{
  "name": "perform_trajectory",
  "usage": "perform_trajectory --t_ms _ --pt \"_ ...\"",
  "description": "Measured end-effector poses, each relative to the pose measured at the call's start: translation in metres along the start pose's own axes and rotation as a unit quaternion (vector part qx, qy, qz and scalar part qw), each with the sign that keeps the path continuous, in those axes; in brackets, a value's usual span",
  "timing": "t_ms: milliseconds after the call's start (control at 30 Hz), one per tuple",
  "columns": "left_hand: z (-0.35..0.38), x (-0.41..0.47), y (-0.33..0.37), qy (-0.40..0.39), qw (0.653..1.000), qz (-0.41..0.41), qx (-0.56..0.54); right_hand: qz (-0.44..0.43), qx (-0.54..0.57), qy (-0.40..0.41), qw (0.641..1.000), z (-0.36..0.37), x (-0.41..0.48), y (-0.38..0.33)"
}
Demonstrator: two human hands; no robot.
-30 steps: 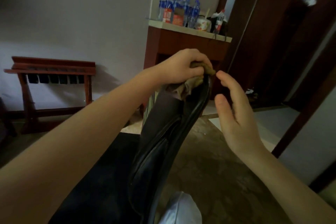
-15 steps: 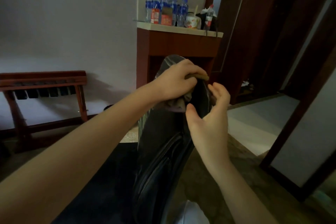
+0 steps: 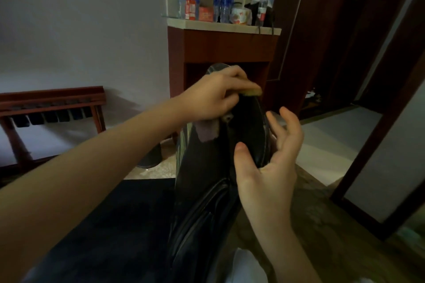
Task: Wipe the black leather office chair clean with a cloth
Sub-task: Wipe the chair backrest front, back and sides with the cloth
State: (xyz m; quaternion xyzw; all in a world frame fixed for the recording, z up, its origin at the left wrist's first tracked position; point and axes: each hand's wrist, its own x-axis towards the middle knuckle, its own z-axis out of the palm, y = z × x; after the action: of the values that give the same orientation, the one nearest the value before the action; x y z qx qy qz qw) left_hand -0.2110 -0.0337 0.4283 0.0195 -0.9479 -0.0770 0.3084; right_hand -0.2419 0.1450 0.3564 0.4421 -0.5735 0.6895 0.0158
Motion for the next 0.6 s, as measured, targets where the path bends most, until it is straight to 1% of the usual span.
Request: perform_trajectory --t_ms 67,133,233,333,400,500,600 --pt "0.003 0.016 -0.019 -0.01 0.997 -0.067 0.028 0.001 0.002 0.001 1.0 0.0 0.0 0.0" --pt "0.005 0.028 -0.027 -0.023 0.993 -0.112 0.025 0.002 0.005 0.005 1.0 0.0 0.0 0.001" --pt "0.001 0.031 -0.023 -0.051 0.991 -0.122 -0.008 -0.005 0.006 0.017 1.0 0.001 0.0 0.001" --pt "-0.008 0.012 -0.002 -0.059 0.994 -0.074 -0.048 -0.012 0.011 0.025 1.0 0.003 -0.003 0.002" --pt "-0.011 -0.005 0.021 -0.058 0.995 -0.024 -0.081 -0.011 0.025 0.031 0.999 0.004 -0.004 0.001" --pt "-0.017 -0.026 0.052 -0.07 0.989 0.052 -0.117 -0.03 0.031 0.026 0.999 0.003 -0.003 0.001" --pt "-0.023 -0.043 0.072 -0.09 0.983 0.086 -0.132 -0.041 0.024 0.016 0.999 0.0 -0.002 -0.001"
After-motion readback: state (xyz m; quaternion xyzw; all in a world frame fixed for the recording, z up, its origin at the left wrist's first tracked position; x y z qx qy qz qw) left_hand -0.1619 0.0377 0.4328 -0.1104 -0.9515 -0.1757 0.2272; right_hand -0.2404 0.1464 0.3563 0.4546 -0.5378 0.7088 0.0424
